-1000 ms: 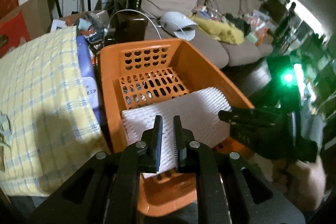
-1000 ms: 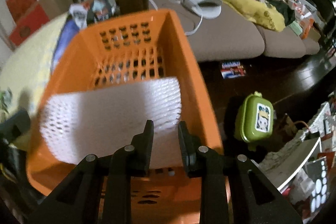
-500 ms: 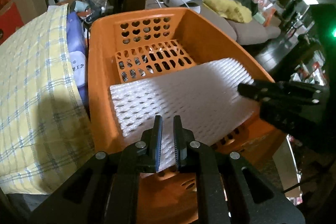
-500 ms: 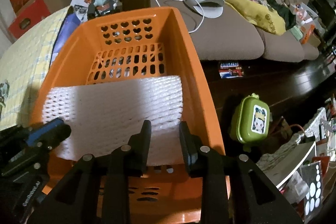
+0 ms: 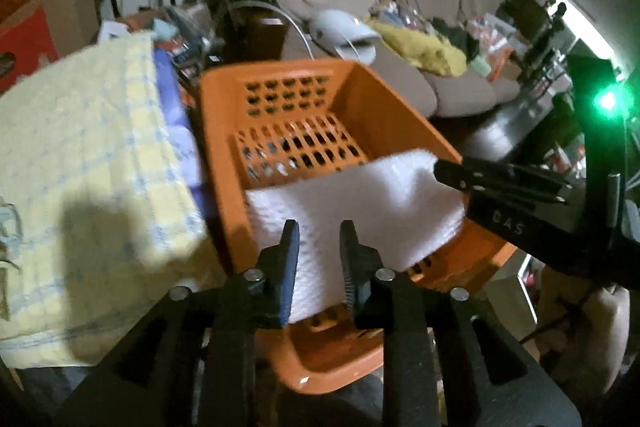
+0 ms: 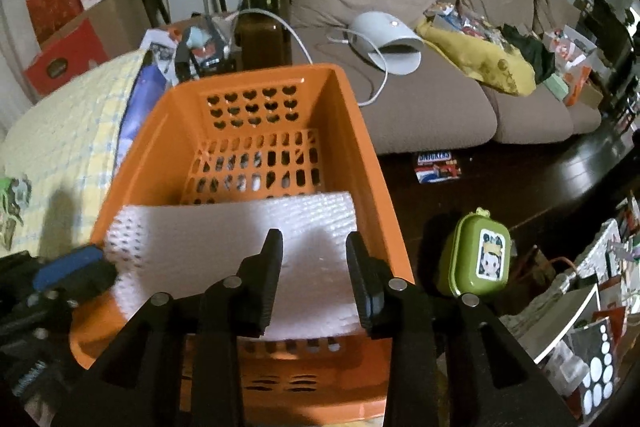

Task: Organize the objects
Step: 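Lift both grippers up and away from the orange basket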

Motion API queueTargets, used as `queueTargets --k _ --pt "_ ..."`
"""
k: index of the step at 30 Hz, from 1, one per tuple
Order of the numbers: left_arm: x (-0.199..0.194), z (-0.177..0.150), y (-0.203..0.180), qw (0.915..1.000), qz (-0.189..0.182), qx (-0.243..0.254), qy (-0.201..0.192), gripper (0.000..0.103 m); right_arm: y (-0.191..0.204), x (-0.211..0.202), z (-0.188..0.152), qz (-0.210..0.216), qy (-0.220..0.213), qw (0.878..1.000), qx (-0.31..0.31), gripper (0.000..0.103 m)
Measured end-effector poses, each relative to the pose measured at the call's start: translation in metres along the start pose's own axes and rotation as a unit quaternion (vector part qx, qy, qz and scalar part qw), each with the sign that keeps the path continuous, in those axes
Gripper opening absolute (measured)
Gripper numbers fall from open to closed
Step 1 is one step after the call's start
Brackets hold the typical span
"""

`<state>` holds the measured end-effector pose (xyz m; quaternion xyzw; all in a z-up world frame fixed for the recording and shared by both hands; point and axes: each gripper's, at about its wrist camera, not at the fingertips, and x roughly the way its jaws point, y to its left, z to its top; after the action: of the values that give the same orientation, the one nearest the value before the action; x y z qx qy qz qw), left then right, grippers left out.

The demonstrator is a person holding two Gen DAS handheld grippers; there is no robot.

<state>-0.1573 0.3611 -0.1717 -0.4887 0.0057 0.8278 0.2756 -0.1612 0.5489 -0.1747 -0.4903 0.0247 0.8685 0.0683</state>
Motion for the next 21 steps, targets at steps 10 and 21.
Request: queueTargets --k 10,21 --pt "-0.045 0.006 0.036 0.9988 0.017 -0.028 -0.036 0.027 0.01 -0.027 0.01 0.011 -0.071 0.997 0.007 0.038" --pt "-0.087 0.01 0.08 0.9908 0.083 -0.049 -0.096 0.04 0.058 -0.062 0.015 0.002 -0.163 0.986 -0.028 0.049"
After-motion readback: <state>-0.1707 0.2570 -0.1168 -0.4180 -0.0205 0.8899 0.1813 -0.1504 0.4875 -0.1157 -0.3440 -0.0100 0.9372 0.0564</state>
